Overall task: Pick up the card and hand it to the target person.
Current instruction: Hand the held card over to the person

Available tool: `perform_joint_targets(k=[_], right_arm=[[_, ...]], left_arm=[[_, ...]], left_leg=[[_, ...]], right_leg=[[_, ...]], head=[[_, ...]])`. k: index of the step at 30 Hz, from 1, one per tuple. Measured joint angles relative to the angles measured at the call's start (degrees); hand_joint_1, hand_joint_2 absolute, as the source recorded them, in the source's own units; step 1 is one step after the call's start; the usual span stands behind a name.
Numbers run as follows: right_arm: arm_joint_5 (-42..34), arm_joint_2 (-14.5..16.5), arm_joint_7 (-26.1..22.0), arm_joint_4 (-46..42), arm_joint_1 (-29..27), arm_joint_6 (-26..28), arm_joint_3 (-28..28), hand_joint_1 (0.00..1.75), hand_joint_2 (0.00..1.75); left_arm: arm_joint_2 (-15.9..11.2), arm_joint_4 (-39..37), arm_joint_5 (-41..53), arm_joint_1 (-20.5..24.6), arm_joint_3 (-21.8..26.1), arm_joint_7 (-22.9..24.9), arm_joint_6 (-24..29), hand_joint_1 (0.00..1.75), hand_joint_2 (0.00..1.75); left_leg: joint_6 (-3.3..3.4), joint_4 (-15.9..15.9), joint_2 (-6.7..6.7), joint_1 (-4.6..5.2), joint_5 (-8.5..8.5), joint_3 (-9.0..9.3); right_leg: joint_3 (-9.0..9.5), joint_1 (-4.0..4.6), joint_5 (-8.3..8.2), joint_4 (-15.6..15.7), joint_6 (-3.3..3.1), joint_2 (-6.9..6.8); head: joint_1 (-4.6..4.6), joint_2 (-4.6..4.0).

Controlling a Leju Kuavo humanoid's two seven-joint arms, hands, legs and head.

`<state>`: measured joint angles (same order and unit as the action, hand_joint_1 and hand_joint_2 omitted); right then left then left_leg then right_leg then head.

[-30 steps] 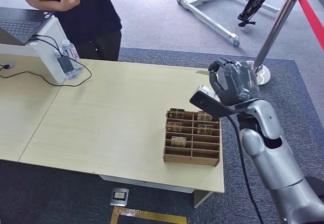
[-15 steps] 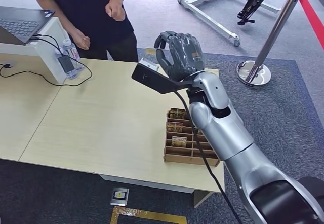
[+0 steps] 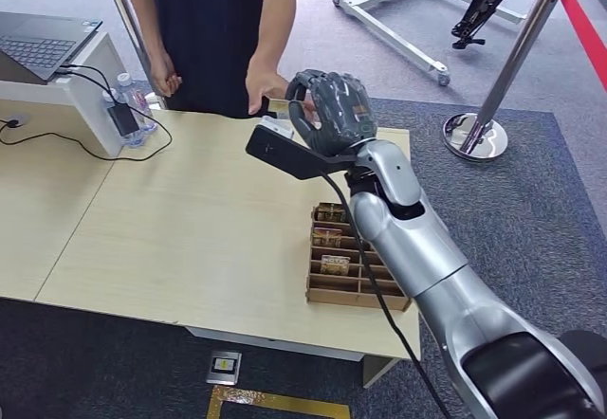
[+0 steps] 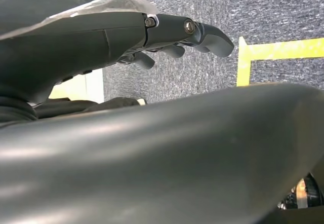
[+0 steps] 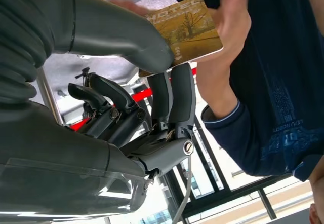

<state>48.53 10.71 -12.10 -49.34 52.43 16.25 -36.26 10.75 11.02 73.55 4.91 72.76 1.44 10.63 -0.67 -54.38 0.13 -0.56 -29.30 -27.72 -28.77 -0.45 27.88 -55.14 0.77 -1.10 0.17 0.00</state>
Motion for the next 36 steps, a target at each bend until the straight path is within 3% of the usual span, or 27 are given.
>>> perform_joint_targets(k=[9,13,20,25,30,36], right_arm=[[-0.2,0.3,-0.1,1.5,0.0,0.0,0.0,1.70,1.75],[-0.2,0.3,-0.2,1.9,0.0,-0.2,-0.2,0.00,1.75],[-2.0,-0.1,0.0,0.6,-0.3,-1.8,-0.3,0.00,1.75],[-3.5,-2.5,0.1,-3.1,-2.2,-1.6,-0.2,0.00,1.75],[-5.1,-8.4,-0.9,-10.1,-8.2,2.0,1.1,0.00,1.75],[-4.7,-17.1,-0.8,-23.8,-22.3,7.6,5.9,0.00,1.75]], left_arm=[[0.0,0.0,0.1,0.0,0.0,0.5,0.2,0.00,0.00],[0.0,0.0,0.1,0.0,0.0,0.6,0.3,0.00,0.00],[0.0,-0.1,0.0,0.0,0.0,0.6,0.7,0.00,0.00],[0.0,-0.1,-0.6,-0.1,0.0,0.4,1.0,0.00,0.00],[0.1,-0.1,-1.5,-0.5,0.3,0.1,1.3,0.00,0.00],[0.4,-0.1,-2.2,-1.0,0.8,-0.3,1.4,0.00,0.00]], left_leg=[[0.00,0.0,0.00,0.01,0.00,-0.01],[0.00,0.0,0.00,0.01,0.00,-0.02],[0.00,0.0,0.00,0.00,0.00,-0.03],[0.01,0.0,0.00,0.02,0.00,-0.03],[0.05,0.0,-0.10,0.02,-0.04,-0.02],[0.13,-0.1,-0.20,0.02,-0.14,-0.04]], right_leg=[[0.00,0.00,0.00,0.0,0.00,0.00],[-0.01,0.00,0.00,0.0,0.00,0.00],[-0.05,0.00,0.00,0.0,0.00,0.00],[-0.06,0.00,0.00,0.0,0.00,0.00],[0.00,-0.01,-0.01,0.1,0.01,0.00],[-0.01,-0.02,0.01,0.2,0.03,-0.01]], head=[[0.01,0.00],[0.00,0.00],[-0.01,0.00],[-0.01,0.00],[0.01,0.00],[-0.01,0.00]])
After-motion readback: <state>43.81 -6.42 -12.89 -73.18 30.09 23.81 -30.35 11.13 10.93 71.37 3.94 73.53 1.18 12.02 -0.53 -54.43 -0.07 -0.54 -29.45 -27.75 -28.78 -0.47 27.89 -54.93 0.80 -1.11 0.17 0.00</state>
